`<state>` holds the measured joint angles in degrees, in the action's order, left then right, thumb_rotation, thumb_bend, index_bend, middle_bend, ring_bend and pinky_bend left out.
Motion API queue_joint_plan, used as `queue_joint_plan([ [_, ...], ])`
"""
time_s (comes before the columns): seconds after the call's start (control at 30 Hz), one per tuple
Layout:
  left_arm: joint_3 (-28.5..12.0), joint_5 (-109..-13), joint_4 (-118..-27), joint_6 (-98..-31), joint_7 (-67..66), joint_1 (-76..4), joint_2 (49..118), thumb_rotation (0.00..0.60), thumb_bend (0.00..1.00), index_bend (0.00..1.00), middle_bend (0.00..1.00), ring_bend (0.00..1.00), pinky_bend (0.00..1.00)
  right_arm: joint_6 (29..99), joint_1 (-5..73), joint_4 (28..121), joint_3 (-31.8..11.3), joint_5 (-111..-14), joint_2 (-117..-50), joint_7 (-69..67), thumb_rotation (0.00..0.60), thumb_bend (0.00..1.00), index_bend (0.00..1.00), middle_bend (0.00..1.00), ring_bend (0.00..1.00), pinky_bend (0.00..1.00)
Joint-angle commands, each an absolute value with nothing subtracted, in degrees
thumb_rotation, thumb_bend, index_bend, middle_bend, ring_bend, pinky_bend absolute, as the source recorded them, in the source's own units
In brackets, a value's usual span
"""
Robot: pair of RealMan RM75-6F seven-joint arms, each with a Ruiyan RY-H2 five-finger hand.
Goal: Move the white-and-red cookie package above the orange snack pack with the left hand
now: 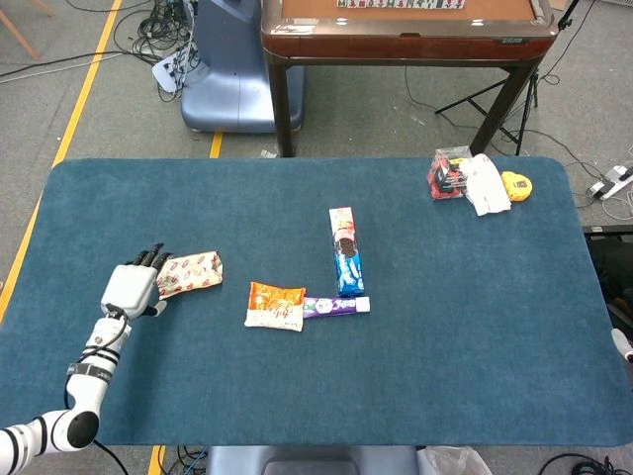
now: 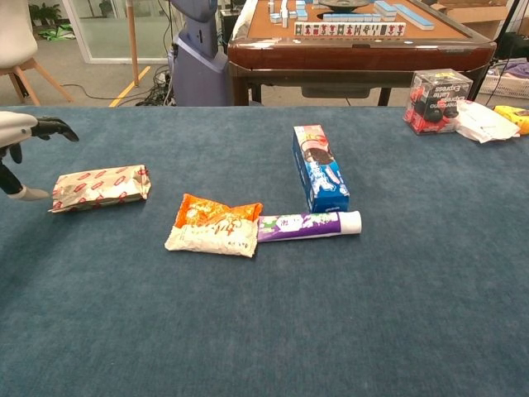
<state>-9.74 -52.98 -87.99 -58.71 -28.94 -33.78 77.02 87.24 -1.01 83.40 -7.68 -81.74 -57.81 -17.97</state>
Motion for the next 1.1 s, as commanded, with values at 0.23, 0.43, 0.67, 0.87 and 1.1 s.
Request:
queue_joint_plan([
  [0.23, -13.9, -32.5, -95.5, -59.0, -31.2, -34.6, 74.3, 0.6, 0.02, 0.14, 0.05, 0.13, 0.29, 86.9, -0.7, 83.4, -7.5, -81.8, -58.0, -17.5, 0.6, 0.28, 0.32, 0.3, 0.17, 0.32],
  [0.43, -16.4, -25.5, -94.6, -54.2, -25.8, -35.9, 74.5, 0.599, 0.0, 0.04, 0.01, 0.04, 0.22, 86.5, -0.4, 83.5, -7.3, -81.8, -58.2, -17.0, 0.6, 0.28, 0.32, 0.3, 0.17, 0.32],
  [0.67, -17.7, -21.6, -92.0, -49.6, -20.5, -37.5, 75.3, 0.598, 0.0, 0.0, 0.0, 0.0, 0.03, 86.3, -0.3, 83.4, -7.3, -81.6, -58.2, -17.0, 0.6, 0.28, 0.32, 0.3, 0.17, 0.32],
  [0.87, -16.7, -20.7, -90.0, -49.4, -19.4, -38.9, 76.5, 0.599, 0.0, 0.0, 0.0, 0.0, 0.0, 86.3, -0.3, 83.2, -7.3, -81.5, -58.2, -17.1, 0.6, 0.28, 0.32, 0.3, 0.17, 0.32],
  [1.1, -14.8, -17.6, -91.1, -50.5, -20.6, -40.3, 76.1, 0.6, 0.0, 0.0, 0.0, 0.0, 0.0, 86.4, -0.3, 83.1, -7.3, -81.4, -58.1, -17.5, 0.6, 0.28, 0.32, 0.3, 0.17, 0.32],
])
